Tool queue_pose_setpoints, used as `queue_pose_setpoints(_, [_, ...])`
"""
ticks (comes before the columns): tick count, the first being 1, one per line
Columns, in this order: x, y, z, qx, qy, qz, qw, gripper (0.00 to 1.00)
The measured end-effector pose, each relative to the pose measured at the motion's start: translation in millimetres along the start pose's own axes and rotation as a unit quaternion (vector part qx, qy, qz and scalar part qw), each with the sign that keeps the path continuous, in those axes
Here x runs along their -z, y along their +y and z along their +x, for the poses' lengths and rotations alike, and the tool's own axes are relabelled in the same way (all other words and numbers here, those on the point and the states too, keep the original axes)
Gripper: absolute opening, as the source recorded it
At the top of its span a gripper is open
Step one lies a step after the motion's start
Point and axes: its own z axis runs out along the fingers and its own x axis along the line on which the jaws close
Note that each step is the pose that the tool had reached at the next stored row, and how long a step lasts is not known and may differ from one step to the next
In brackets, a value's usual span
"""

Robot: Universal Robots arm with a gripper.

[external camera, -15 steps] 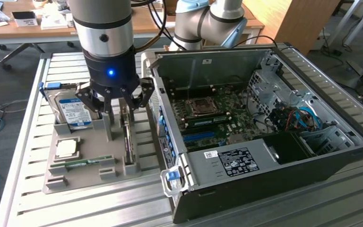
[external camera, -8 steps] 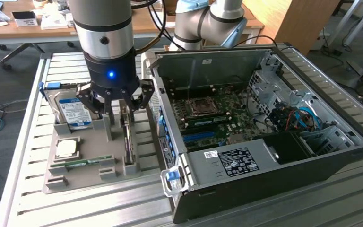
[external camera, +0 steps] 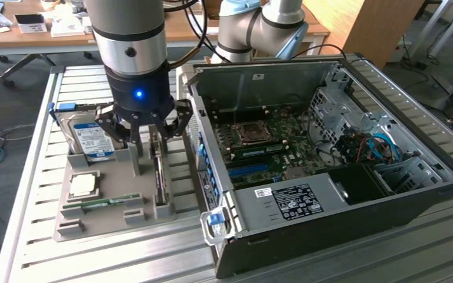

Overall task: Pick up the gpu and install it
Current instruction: 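Pick up the gpu and move the gpu toward the slot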

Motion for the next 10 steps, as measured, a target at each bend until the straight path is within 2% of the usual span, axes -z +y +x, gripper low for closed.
queue_pose_setpoints(10, [-5.3, -0.2, 0.1, 0.000, 0.0000, 0.0000, 1.0000, 0.47])
